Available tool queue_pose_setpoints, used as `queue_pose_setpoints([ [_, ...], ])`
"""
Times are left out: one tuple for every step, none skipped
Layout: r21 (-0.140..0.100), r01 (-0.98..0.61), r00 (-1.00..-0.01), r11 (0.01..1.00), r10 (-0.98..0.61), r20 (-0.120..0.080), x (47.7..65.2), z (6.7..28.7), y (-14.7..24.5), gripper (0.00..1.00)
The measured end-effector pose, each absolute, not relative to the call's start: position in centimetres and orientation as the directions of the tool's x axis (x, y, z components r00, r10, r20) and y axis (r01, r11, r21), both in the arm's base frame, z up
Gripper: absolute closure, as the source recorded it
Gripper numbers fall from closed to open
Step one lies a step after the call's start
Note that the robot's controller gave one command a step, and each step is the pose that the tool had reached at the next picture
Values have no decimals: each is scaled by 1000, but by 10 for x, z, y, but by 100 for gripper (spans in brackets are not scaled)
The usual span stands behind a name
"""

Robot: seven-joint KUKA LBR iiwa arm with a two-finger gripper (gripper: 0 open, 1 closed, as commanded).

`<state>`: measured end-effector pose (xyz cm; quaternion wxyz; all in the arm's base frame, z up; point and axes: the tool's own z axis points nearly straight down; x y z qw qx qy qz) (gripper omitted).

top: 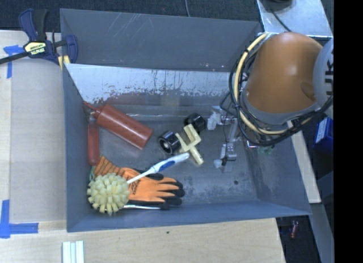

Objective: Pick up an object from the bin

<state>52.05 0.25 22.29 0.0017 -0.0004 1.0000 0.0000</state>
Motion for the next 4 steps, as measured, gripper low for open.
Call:
queue_pose_setpoints([
  [-2,-116,-993,993,-116,-11,519,195,14,0],
  [-1,-150,-989,989,-150,-5,518,140,53,0],
  [-1,-288,-958,958,-288,-3,512,121,74,0],
  [-1,-439,-898,898,-439,-3,511,99,95,0],
])
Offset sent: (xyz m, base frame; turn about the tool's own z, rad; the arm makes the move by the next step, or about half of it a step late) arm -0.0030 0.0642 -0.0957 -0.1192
